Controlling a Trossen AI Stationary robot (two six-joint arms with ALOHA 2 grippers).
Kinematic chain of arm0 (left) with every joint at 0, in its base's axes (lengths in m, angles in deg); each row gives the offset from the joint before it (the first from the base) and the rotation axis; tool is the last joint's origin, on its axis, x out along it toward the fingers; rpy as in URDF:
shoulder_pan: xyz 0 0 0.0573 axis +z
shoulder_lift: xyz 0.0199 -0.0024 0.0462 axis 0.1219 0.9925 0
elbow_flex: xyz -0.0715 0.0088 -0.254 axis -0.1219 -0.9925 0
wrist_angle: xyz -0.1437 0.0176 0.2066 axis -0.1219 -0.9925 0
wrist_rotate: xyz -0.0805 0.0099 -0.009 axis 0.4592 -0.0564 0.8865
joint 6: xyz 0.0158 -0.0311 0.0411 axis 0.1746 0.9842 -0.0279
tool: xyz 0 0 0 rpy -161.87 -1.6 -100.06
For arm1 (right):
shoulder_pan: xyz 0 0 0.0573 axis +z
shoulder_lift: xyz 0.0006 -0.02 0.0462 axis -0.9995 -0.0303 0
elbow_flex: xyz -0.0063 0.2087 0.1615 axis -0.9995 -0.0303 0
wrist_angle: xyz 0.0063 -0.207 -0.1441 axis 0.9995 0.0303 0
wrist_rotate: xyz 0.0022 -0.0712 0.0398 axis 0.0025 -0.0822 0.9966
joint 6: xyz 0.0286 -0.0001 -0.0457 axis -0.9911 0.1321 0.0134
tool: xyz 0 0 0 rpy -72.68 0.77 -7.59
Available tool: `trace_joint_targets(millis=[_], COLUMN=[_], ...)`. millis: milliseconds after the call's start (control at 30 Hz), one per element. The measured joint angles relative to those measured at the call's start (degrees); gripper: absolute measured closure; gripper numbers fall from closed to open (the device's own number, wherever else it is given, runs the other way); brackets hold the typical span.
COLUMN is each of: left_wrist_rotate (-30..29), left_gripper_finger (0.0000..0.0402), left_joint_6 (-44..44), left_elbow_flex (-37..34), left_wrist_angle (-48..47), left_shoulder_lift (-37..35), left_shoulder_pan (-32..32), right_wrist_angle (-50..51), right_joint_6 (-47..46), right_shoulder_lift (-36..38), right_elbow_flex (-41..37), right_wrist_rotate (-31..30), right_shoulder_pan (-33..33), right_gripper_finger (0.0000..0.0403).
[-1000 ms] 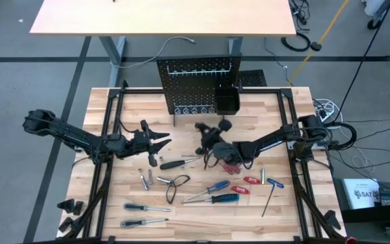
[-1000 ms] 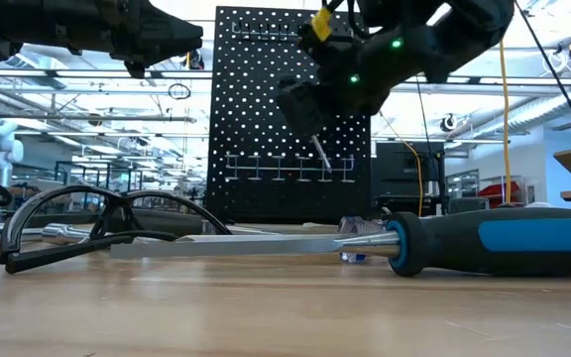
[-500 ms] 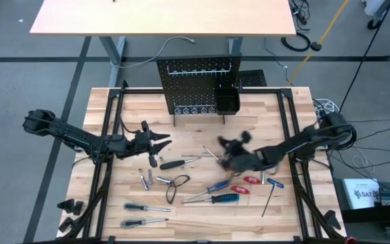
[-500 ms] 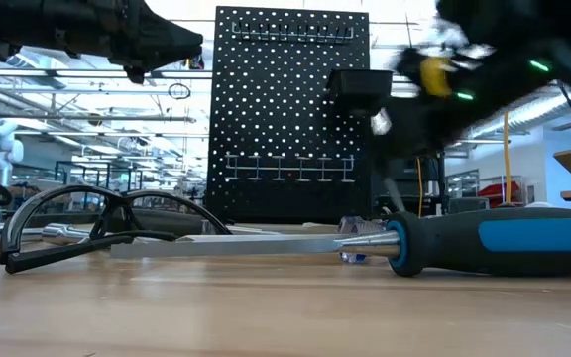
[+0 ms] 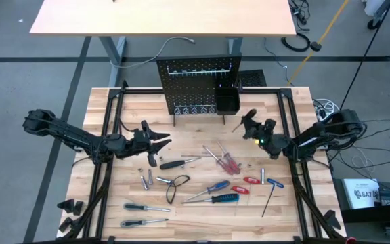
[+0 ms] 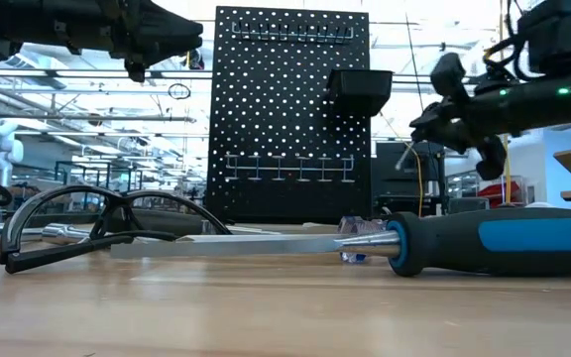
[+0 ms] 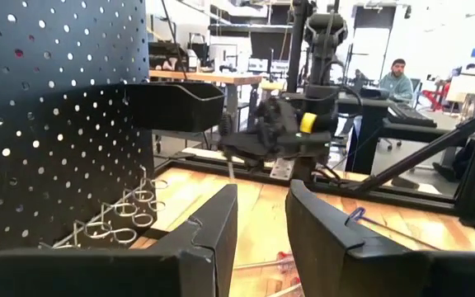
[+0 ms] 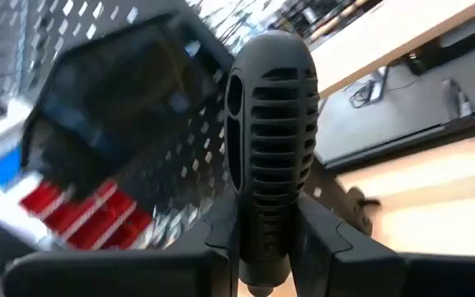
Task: Hang tools onto peg board
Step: Hang the bottom right black screwdriver on the peg board
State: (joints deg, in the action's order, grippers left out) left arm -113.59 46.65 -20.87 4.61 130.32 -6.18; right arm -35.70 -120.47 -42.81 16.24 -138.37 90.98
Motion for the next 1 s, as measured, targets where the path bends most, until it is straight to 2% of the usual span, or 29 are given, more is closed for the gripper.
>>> trace_joint_targets(millis=[167, 333, 500, 833, 1000], left_wrist_rotate=[0.0, 0.0, 0.0, 0.0, 0.0], left_gripper_finger=[0.0295, 0.0295, 0.0295, 0.0295, 0.0295], left_joint_6=[0.1, 0.1, 0.2, 0.1, 0.1], left_elbow_flex=[0.0, 0.0, 0.0, 0.0, 0.0], left_wrist_angle=[0.1, 0.0, 0.0, -0.3, -0.7], left_shoulder_lift=[0.0, 0.0, 0.0, 0.0, 0.0], left_shoulder_pan=[0.0, 0.0, 0.0, 0.0, 0.0], right_wrist_angle=[0.0, 0.3, 4.3, 3.8, -1.1], right_joint_6=[-0.8, 2.0, -1.1, 0.8, 4.6], right_shoulder_lift=[0.0, -0.1, -0.7, -8.1, -10.8], right_elbow_flex=[1.8, 4.9, 7.3, 14.8, 15.9], right_wrist_rotate=[2.1, 7.3, 10.6, 11.6, 11.2], right_shoulder_pan=[-5.8, -10.8, -15.3, -17.0, -17.0], right_gripper_finger=[0.0347, 0.0347, 0.0347, 0.0347, 0.0347])
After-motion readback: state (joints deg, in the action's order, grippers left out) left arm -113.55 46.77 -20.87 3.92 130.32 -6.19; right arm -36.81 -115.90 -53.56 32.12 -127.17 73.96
